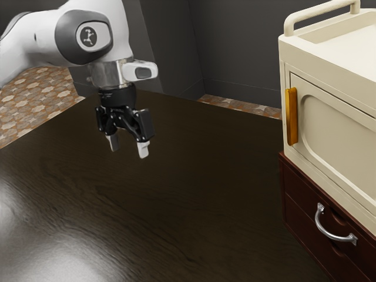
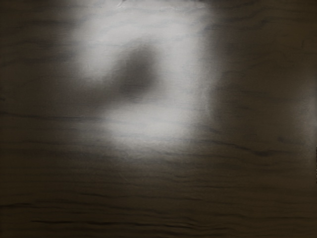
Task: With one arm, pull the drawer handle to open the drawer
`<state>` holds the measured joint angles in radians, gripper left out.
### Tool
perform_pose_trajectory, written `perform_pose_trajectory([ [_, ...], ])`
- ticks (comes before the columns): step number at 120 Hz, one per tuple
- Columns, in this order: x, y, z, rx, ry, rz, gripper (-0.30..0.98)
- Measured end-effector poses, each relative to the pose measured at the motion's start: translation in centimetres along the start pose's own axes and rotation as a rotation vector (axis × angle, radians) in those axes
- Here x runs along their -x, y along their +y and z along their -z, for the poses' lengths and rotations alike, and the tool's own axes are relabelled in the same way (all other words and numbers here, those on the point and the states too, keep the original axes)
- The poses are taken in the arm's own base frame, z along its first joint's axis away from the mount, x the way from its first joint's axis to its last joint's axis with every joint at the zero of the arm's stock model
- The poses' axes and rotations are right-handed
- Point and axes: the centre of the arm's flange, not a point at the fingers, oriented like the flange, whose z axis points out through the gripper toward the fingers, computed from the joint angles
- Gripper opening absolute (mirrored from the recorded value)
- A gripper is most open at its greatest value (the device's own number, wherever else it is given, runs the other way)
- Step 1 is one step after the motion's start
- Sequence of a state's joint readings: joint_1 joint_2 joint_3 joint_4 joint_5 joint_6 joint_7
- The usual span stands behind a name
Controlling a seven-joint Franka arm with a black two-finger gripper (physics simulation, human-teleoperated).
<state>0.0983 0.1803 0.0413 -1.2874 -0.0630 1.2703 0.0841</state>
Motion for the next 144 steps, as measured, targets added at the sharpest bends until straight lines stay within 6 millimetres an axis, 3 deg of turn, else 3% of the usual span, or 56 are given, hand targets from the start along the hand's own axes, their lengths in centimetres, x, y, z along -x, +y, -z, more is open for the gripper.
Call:
perform_pose_trajectory([
  [31, -0.8, -0.1, 1.1, -0.013, 0.094, -0.022, 0.69],
  [38, 2.7, 0.8, 7.6, -0.027, 0.231, -0.041, 0.69],
  [42, 4.7, 1.7, 10.2, -0.034, 0.287, -0.079, 0.69],
  [48, 6.4, 4.7, 12.2, -0.044, 0.334, -0.195, 0.69],
  [56, 8.7, 11.0, 13.7, -0.047, 0.376, -0.418, 0.69],
  [67, 10.8, 20.1, 13.1, -0.067, 0.371, -0.718, 0.69],
  [77, 13.3, 27.1, 12.1, -0.091, 0.359, -0.958, 0.69],
  [86, 15.5, 31.7, 11.2, -0.107, 0.349, -1.139, 0.68],
  [94, 16.5, 34.1, 10.4, -0.118, 0.334, -1.254, 0.68],
  [101, 16.2, 34.2, 10.0, -0.130, 0.325, -1.305, 0.68],
  [108, 14.6, 32.7, 9.4, -0.144, 0.307, -1.315, 0.68],
  [120, 11.2, 27.8, 8.0, -0.165, 0.272, -1.284, 0.68],
  [134, 10.6, 21.1, 8.3, -0.198, 0.284, -1.239, 0.69],
  [139, 11.2, 21.3, 7.9, -0.209, 0.285, -1.273, 0.69],
  [144, 12.5, 24.0, 7.0, -0.218, 0.283, -1.361, 0.69],
])
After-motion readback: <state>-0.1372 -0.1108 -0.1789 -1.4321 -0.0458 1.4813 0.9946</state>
